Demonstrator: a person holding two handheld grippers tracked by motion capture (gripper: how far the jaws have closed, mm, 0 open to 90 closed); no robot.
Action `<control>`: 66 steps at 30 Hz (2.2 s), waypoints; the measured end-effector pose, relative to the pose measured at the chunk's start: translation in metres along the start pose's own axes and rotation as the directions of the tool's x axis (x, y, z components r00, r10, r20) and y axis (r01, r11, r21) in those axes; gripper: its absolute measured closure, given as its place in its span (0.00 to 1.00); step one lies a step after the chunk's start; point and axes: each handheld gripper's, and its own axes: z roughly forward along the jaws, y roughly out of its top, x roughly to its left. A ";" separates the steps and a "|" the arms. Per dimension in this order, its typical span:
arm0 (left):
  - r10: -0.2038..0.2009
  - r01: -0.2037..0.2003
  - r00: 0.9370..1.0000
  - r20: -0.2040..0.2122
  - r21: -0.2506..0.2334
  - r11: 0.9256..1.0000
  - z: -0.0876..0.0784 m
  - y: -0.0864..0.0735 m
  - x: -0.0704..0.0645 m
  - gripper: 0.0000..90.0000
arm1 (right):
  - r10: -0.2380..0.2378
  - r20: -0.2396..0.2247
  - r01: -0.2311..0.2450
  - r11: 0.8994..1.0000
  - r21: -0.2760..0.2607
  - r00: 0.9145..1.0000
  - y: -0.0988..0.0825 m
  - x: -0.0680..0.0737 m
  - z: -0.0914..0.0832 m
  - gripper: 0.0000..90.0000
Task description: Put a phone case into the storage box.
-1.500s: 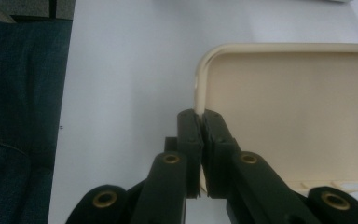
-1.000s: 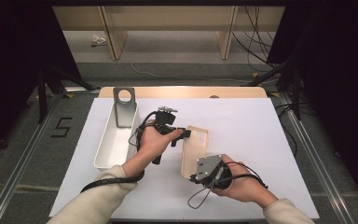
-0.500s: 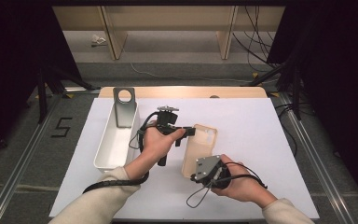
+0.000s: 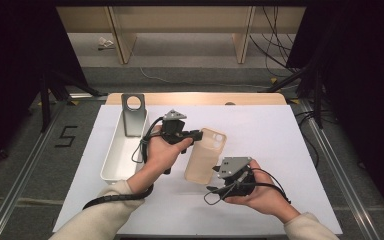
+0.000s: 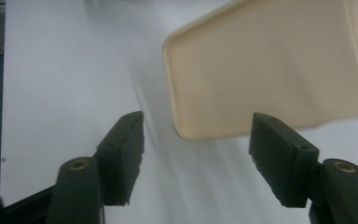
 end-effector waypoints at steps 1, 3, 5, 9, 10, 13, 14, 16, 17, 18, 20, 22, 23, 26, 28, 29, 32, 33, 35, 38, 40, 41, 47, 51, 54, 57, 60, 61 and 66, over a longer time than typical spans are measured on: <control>-0.001 0.001 1.000 -0.003 -0.011 1.000 -0.003 0.000 0.002 0.92 | 0.010 0.006 -0.010 1.000 -0.006 1.000 -0.001 -0.001 -0.001 0.38; 0.000 0.000 1.000 -0.005 -0.021 1.000 -0.006 0.001 0.005 0.92 | 0.055 0.007 -0.055 0.998 -0.028 0.998 -0.005 -0.005 -0.005 0.34; -0.002 0.002 1.000 -0.008 -0.030 1.000 -0.010 0.001 0.007 0.92 | 0.084 0.019 -0.083 0.995 -0.046 0.996 -0.008 -0.008 -0.008 0.32; -0.008 0.007 1.000 -0.014 -0.052 0.999 -0.019 0.003 0.013 0.92 | 0.154 0.034 -0.150 0.984 -0.093 0.988 -0.014 -0.016 -0.016 0.27; -0.011 0.010 1.000 -0.015 -0.058 0.998 -0.021 0.003 0.014 0.92 | 0.169 0.037 -0.165 0.981 -0.101 0.985 -0.015 -0.017 -0.018 0.27; -0.017 0.015 1.000 -0.022 -0.074 0.997 -0.027 0.004 0.018 0.92 | 0.197 0.051 -0.189 0.974 -0.121 0.979 -0.021 -0.021 -0.023 0.27; -0.018 0.017 1.000 -0.021 -0.079 0.997 -0.029 0.004 0.019 0.92 | 0.211 0.050 -0.203 0.971 -0.127 0.976 -0.023 -0.022 -0.025 0.27; -0.022 0.020 1.000 -0.021 -0.081 0.996 -0.032 0.005 0.022 0.92 | 0.225 0.056 -0.216 0.967 -0.137 0.973 -0.026 -0.023 -0.028 0.27; -0.024 0.022 0.999 -0.021 -0.083 0.996 -0.033 0.005 0.023 0.92 | 0.231 0.057 -0.221 0.965 -0.141 0.971 -0.028 -0.024 -0.029 0.27; -0.022 0.020 1.000 -0.022 -0.084 0.996 -0.034 0.005 0.024 0.92 | 0.240 0.061 -0.229 0.962 -0.145 0.969 -0.029 -0.024 -0.030 0.27; -0.023 0.020 0.999 -0.026 -0.090 0.996 -0.037 0.006 0.027 0.92 | 0.248 0.069 -0.235 0.960 -0.151 0.966 -0.031 -0.024 -0.032 0.27; -0.023 0.020 0.999 -0.032 -0.095 0.995 -0.040 0.006 0.029 0.92 | 0.261 0.073 -0.246 0.956 -0.162 0.963 -0.033 -0.025 -0.034 0.27; -0.023 0.019 0.999 -0.034 -0.096 0.995 -0.041 0.006 0.029 0.92 | 0.267 0.075 -0.252 0.953 -0.167 0.961 -0.034 -0.025 -0.035 0.27; -0.014 0.010 0.999 -0.043 -0.101 0.995 -0.047 0.006 0.033 0.92 | 0.287 0.081 -0.269 0.946 -0.183 0.955 -0.037 -0.027 -0.038 0.26; -0.010 0.005 0.999 -0.048 -0.103 0.995 -0.050 0.007 0.035 0.92 | 0.298 0.087 -0.277 0.941 -0.192 0.951 -0.039 -0.029 -0.039 0.26; -0.008 0.002 0.999 -0.053 -0.104 0.995 -0.052 0.007 0.036 0.92 | 0.304 0.090 -0.282 0.939 -0.196 0.949 -0.039 -0.029 -0.040 0.26; 0.000 -0.006 0.998 -0.060 -0.109 0.994 -0.057 0.007 0.039 0.92 | 0.313 0.095 -0.289 0.935 -0.206 0.945 -0.041 -0.031 -0.041 0.25; 0.001 -0.008 0.998 -0.061 -0.110 0.994 -0.058 0.008 0.040 0.92 | 0.316 0.096 -0.291 0.934 -0.208 0.944 -0.041 -0.031 -0.041 0.25; -0.003 -0.004 0.998 -0.065 -0.117 0.993 -0.062 0.009 0.041 0.92 | 0.321 0.096 -0.297 0.932 -0.209 0.942 -0.042 -0.031 -0.041 0.25; -0.002 -0.007 0.998 -0.068 -0.125 0.992 -0.066 0.010 0.044 0.92 | 0.328 0.101 -0.301 0.929 -0.215 0.939 -0.043 -0.032 -0.042 0.25; 0.004 -0.013 0.998 -0.069 -0.129 0.992 -0.069 0.011 0.045 0.92 | 0.335 0.101 -0.307 0.926 -0.221 0.937 -0.044 -0.032 -0.043 0.25; 0.005 -0.014 0.997 -0.071 -0.129 0.992 -0.071 0.011 0.046 0.92 | 0.339 0.104 -0.310 0.924 -0.223 0.935 -0.044 -0.033 -0.044 0.24; 0.001 -0.012 0.997 -0.072 -0.145 0.989 -0.079 0.014 0.050 0.92 | 0.355 0.115 -0.322 0.917 -0.235 0.928 -0.048 -0.035 -0.047 0.24; -0.004 -0.007 0.997 -0.074 -0.156 0.988 -0.084 0.016 0.054 0.92 | 0.358 0.116 -0.324 0.916 -0.236 0.927 -0.049 -0.035 -0.048 0.24; -0.004 -0.010 0.997 -0.081 -0.161 0.987 -0.089 0.018 0.056 0.92 | 0.359 0.116 -0.325 0.916 -0.236 0.926 -0.050 -0.035 -0.049 0.24; -0.003 -0.012 0.996 -0.088 -0.163 0.987 -0.093 0.020 0.059 0.92 | 0.363 0.114 -0.329 0.914 -0.238 0.925 -0.050 -0.036 -0.049 0.24; -0.004 -0.012 0.995 -0.095 -0.169 0.986 -0.098 0.021 0.063 0.92 | 0.362 0.115 -0.328 0.914 -0.238 0.925 -0.050 -0.036 -0.049 0.24; -0.006 -0.011 0.995 -0.097 -0.171 0.985 -0.099 0.021 0.064 0.92 | 0.362 0.116 -0.328 0.914 -0.238 0.925 -0.050 -0.036 -0.049 0.24; -0.011 -0.008 0.994 -0.106 -0.178 0.984 -0.107 0.023 0.071 0.92 | 0.365 0.118 -0.330 0.913 -0.240 0.923 -0.050 -0.036 -0.049 0.23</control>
